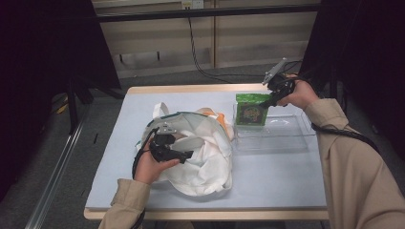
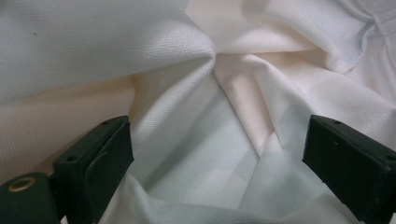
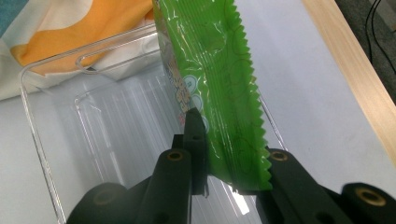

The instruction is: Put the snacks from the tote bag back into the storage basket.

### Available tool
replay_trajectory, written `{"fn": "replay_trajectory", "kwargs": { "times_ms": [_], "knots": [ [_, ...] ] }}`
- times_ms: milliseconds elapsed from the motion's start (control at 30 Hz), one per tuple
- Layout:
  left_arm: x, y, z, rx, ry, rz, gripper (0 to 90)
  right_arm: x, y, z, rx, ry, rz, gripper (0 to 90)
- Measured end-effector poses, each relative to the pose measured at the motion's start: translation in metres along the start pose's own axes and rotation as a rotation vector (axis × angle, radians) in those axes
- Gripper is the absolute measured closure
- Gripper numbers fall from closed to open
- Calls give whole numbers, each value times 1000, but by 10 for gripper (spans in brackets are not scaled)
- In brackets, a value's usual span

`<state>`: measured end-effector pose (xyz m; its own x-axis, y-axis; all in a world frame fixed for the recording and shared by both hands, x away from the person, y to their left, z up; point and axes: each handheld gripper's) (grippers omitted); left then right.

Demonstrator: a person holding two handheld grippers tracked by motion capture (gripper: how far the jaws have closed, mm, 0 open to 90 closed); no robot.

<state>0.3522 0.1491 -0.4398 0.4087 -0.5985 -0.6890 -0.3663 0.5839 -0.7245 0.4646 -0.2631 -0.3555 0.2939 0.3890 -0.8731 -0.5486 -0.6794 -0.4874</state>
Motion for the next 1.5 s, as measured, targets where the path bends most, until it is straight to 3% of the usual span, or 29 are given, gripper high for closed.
{"fn": "replay_trajectory", "kwargs": {
  "times_ms": [100,633,700,933,1500],
  "knots": [
    [1,0,0,-6,0,-15,81,1,-1,0,5,0,2,799],
    [1,-1,0,2,-3,3,82,4,0,-4,-13,1,-11,783],
    [2,-1,0,2,-6,-2,82,5,0,-6,15,24,-50,735],
    [3,0,0,5,-5,5,84,9,-2,-8,45,77,-78,588],
    [4,-1,-2,9,-9,10,84,5,7,-13,90,104,-105,487]
  ]
}}
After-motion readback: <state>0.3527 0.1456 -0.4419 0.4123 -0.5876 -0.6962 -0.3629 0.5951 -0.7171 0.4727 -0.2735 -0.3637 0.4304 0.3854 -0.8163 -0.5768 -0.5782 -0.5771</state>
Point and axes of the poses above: each handheld gripper's, and its own axes: x roughly forward along the jaws, y roughly out of its underside, z roughly to its left, and after that the axes turned 11 degrees about x, right-handed
